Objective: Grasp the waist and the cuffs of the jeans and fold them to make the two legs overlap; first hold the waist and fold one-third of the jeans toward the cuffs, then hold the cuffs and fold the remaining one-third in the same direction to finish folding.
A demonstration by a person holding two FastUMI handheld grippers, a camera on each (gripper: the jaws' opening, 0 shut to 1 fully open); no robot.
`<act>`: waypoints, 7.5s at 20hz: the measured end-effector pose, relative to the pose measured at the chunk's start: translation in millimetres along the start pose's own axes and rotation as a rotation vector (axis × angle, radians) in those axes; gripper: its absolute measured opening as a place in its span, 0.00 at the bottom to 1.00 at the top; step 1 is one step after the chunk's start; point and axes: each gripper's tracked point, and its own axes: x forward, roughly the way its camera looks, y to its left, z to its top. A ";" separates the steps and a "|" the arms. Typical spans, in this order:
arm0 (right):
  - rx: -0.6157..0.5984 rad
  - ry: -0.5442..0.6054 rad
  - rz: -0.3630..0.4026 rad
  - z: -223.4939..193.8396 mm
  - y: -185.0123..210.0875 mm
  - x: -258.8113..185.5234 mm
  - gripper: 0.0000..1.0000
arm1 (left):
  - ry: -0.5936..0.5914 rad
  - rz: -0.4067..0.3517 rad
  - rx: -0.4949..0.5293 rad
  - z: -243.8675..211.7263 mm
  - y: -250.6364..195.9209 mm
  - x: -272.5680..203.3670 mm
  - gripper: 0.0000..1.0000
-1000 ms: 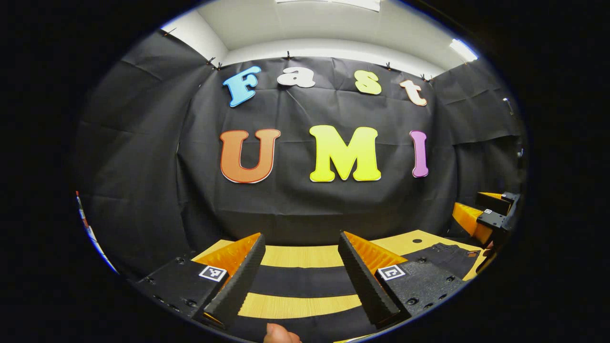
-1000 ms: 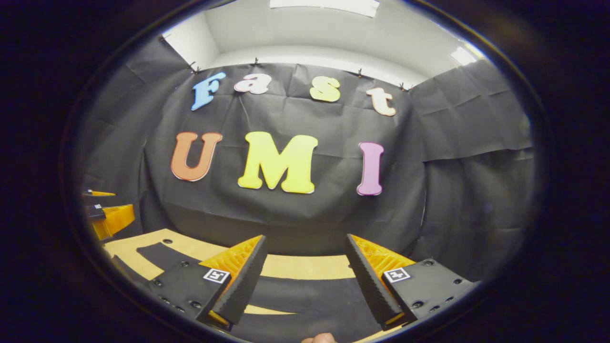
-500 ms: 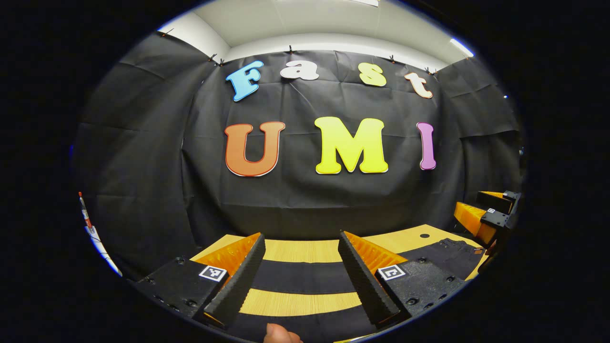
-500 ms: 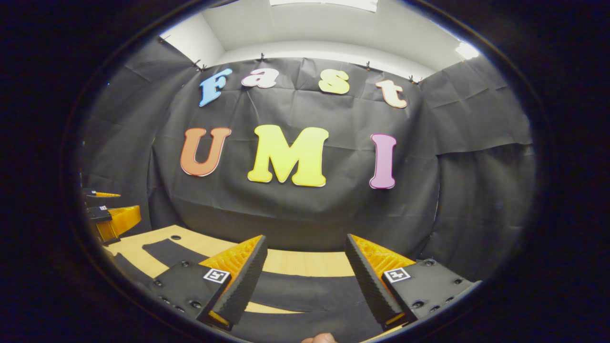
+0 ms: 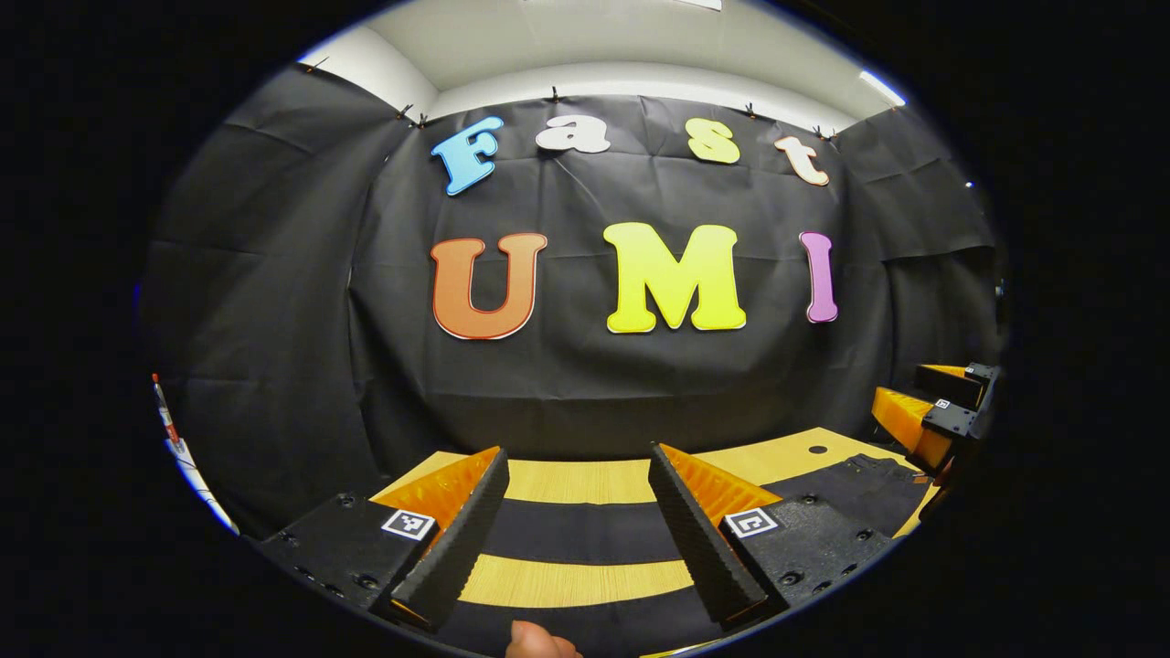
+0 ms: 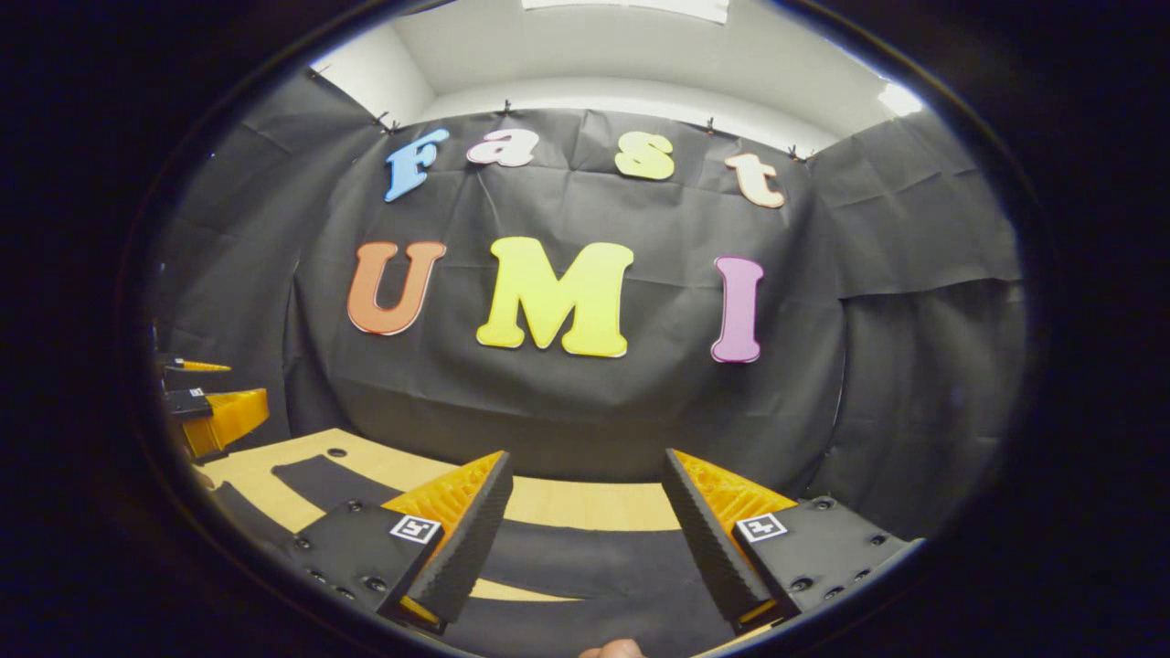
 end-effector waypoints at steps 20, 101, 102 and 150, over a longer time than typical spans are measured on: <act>-0.067 0.102 -0.041 -29.0 -45.4 -19.9 1.00 | 0.738 0.572 -1.122 -215.7 144.9 -165.2 0.98; 1.296 0.674 -0.231 -190.6 -249.7 211.6 0.03 | 0.574 0.607 -1.692 -170.8 175.6 181.7 0.03; 1.286 0.677 -0.230 -194.2 -249.2 219.4 0.03 | 0.578 0.596 -1.677 -171.0 175.6 191.3 0.03; 1.242 0.712 -0.345 -269.4 -247.3 130.7 0.96 | 0.198 -0.012 -0.182 1.4 -9.0 27.4 0.98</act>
